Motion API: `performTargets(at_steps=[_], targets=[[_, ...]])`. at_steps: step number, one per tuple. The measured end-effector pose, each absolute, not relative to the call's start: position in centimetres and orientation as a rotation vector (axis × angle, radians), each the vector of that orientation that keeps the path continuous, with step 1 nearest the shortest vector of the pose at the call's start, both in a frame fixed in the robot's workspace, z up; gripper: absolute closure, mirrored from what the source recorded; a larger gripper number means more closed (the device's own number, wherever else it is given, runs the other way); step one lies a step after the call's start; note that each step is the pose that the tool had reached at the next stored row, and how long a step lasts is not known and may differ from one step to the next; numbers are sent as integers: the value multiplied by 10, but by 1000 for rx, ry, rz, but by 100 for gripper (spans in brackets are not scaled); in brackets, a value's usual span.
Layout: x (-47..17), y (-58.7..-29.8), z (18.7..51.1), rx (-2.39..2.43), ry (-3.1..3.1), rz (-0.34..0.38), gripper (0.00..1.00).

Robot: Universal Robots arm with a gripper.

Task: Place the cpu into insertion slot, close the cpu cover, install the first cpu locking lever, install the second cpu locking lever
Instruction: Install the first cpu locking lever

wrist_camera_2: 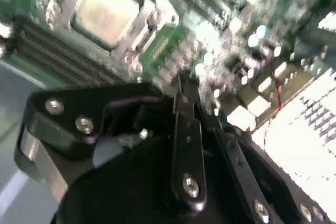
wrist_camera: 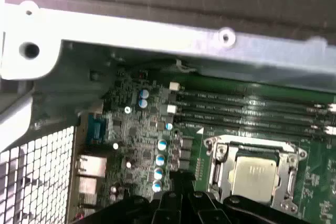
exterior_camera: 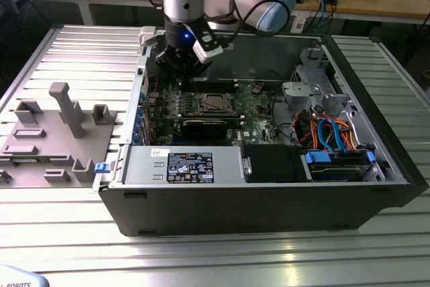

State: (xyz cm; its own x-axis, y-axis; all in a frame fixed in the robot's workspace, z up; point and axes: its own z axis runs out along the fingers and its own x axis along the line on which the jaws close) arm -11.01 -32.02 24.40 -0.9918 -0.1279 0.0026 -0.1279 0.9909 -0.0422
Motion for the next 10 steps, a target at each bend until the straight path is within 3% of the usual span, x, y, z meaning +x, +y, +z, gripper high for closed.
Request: performTargets(at_steps=[10], targets=[[-111, -311, 251, -201, 3133, -23, 89]])
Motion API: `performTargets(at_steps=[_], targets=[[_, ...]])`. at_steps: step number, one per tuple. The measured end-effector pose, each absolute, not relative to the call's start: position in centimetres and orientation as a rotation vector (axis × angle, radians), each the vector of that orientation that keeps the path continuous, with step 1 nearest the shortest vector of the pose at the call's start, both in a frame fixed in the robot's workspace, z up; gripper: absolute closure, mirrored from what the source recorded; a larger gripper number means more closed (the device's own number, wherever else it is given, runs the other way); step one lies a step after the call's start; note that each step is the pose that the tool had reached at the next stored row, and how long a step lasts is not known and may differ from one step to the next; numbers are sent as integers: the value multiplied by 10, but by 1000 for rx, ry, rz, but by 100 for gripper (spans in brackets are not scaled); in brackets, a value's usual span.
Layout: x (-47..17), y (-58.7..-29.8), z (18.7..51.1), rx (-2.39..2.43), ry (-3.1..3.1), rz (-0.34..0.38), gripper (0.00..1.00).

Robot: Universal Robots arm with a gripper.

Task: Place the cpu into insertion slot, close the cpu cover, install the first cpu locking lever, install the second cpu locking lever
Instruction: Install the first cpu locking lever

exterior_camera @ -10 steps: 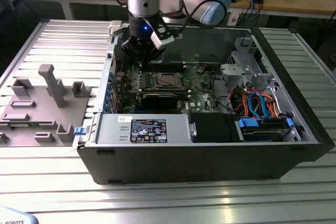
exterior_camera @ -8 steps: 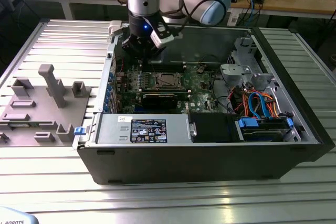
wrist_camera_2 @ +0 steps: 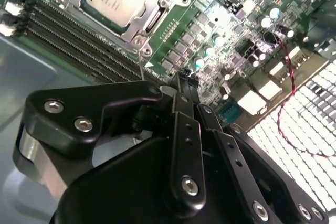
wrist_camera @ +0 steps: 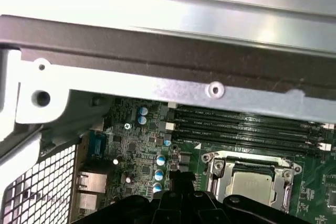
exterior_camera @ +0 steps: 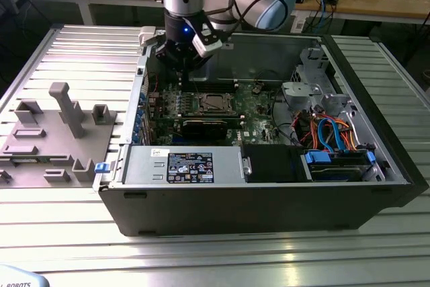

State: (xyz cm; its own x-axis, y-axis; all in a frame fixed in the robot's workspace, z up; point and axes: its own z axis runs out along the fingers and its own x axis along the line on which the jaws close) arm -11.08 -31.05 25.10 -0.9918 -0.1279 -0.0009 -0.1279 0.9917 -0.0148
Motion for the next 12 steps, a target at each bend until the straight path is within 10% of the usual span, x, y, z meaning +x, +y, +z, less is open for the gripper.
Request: performTargets(at_steps=[12], targets=[[-111, -298, 260, -198, 3133, -8, 89]])
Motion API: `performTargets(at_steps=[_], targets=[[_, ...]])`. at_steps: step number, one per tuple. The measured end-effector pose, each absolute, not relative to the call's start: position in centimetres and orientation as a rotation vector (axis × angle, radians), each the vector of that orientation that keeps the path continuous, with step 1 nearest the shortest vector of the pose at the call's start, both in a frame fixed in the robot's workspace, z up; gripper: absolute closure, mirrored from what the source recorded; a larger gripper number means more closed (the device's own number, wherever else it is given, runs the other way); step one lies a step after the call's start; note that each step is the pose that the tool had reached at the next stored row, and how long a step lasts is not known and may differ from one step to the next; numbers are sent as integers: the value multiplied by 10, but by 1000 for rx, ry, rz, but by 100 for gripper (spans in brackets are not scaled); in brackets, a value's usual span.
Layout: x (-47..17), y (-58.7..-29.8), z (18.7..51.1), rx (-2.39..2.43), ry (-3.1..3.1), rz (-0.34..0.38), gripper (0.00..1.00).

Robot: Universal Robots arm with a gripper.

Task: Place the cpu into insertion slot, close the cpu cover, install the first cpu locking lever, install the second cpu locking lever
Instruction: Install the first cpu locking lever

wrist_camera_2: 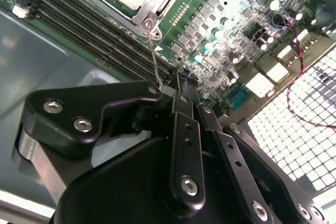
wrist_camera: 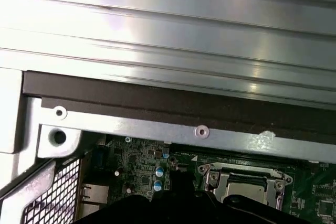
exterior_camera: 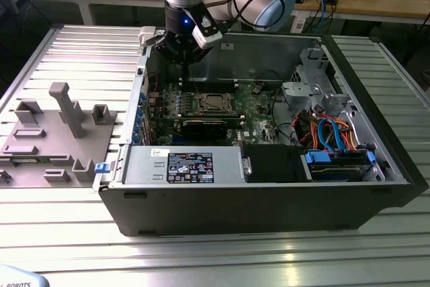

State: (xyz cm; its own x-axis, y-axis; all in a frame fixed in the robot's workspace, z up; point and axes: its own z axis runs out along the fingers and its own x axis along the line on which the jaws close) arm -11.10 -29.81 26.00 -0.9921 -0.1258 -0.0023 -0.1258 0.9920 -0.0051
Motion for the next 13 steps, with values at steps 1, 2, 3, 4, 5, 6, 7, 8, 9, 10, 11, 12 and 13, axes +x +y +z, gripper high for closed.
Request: performTargets(at_steps=[1, 2, 3, 4, 5, 6, 7, 8, 9, 10, 11, 12, 13], targets=[[-111, -298, 260, -198, 3133, -8, 89], [-111, -298, 260, -198, 3133, -8, 89], [-111, -298, 260, -197, 3133, -8, 89], [-109, -298, 260, -196, 3133, -8, 89], [-106, -298, 260, -195, 3133, -8, 89], [-103, -298, 260, -195, 3133, -8, 89], [-99, -298, 260, -195, 3134, -8, 89], [-96, -298, 260, -195, 3135, -8, 89], [-93, -298, 260, -195, 3137, -7, 89], [-90, -298, 260, -195, 3139, -7, 89], [-88, -298, 260, -194, 3140, -7, 89], [-87, -298, 260, -190, 3141, -7, 89], [-87, -298, 260, -176, 3142, -7, 89]])
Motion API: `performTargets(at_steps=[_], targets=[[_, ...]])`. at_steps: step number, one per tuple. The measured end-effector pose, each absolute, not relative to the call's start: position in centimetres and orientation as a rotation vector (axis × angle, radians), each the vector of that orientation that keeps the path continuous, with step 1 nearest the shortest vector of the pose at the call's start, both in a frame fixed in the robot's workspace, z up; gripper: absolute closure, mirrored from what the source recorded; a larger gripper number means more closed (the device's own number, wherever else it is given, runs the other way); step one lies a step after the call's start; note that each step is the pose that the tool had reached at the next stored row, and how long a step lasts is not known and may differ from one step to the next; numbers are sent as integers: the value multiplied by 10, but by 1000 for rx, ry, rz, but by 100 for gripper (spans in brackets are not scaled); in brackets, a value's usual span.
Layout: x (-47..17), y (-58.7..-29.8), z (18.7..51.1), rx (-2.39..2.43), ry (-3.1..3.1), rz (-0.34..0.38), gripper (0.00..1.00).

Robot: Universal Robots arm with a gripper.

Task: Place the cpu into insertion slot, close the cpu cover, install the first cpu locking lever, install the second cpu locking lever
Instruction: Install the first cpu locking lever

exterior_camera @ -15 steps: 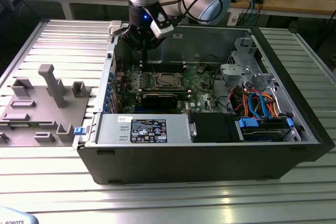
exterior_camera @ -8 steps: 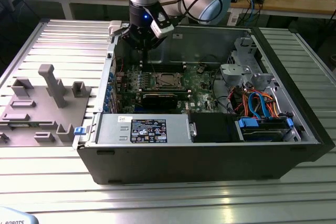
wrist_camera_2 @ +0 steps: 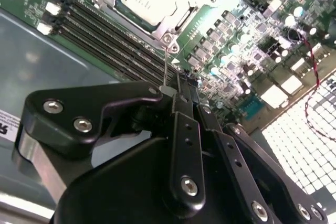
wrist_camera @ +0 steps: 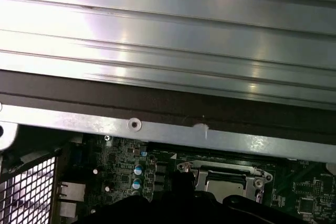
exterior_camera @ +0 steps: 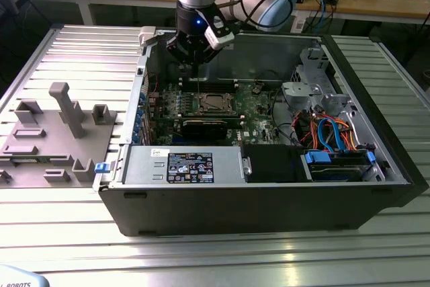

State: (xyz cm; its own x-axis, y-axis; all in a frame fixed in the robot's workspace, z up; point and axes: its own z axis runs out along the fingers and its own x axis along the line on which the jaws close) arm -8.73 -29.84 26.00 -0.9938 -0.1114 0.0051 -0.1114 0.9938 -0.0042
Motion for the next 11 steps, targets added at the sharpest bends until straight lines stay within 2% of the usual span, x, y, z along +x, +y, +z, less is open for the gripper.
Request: performTargets(at_steps=[11], targets=[[-74, -298, 258, 24, -3135, 7, 89]])
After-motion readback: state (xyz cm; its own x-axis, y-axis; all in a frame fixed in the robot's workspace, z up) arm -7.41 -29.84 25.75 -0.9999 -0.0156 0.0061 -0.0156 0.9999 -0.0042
